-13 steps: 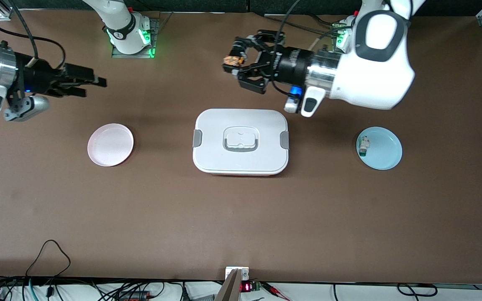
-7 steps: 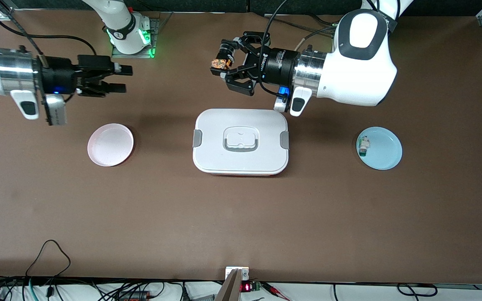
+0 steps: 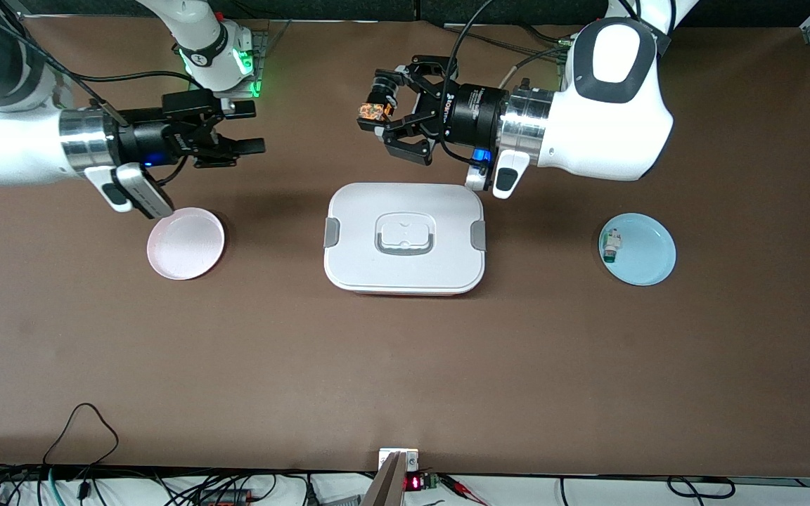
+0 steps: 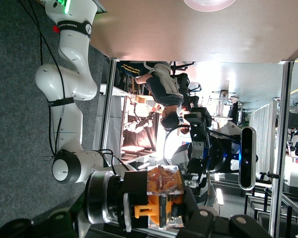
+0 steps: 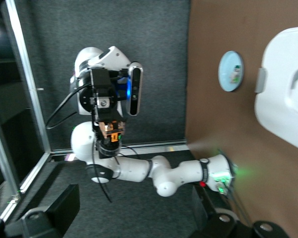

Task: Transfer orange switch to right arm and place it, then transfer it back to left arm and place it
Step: 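Hold the switch above the box while the right gripper reaches toward it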

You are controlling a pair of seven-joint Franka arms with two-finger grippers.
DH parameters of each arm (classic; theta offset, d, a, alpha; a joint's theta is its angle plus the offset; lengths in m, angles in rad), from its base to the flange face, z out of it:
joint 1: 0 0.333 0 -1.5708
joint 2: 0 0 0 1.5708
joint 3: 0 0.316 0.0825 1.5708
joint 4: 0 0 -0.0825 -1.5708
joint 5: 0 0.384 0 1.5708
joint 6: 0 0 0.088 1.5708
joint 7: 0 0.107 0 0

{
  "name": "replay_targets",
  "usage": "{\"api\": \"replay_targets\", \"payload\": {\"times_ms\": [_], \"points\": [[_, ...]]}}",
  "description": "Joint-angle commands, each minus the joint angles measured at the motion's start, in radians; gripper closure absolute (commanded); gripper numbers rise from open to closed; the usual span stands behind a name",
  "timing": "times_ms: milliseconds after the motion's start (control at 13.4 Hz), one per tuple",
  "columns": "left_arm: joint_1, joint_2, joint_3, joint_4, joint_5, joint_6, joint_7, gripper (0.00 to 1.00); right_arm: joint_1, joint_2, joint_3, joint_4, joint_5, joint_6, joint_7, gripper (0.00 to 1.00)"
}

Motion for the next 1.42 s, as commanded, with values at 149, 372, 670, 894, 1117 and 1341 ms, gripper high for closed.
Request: {"api": "replay_targets", "payload": {"times_ms": [149,372,670,894,1117,1341], "points": [[-0.001,0.017,0.000,0.028,-0.020,-0.002,-0.019,1.00,0.060,-0.020,-0.005,-0.065,0.129,0.041,-0.043,0.00],[-0.001,0.017,0.000,0.028,-0.020,-0.002,-0.017,1.00,0.101,-0.022,-0.005,-0.100,0.256,0.093,-0.050,0.00],[-0.001,0.017,0.000,0.028,-0.020,-0.002,-0.019,1.00,0.164,-0.037,-0.002,-0.114,0.315,0.190,-0.051,0.00],[0.000,0.017,0.000,0.028,-0.020,-0.002,-0.019,1.00,0.175,-0.033,0.027,-0.115,0.375,0.237,-0.097,0.00],[0.000,0.017,0.000,0.028,-0.020,-0.002,-0.019,1.00,0.190,-0.030,0.029,-0.121,0.418,0.245,-0.126,0.00],[0.002,0.017,0.002,0.028,-0.020,-0.004,-0.019,1.00,0.193,-0.027,0.029,-0.147,0.436,0.245,-0.172,0.00]]}}
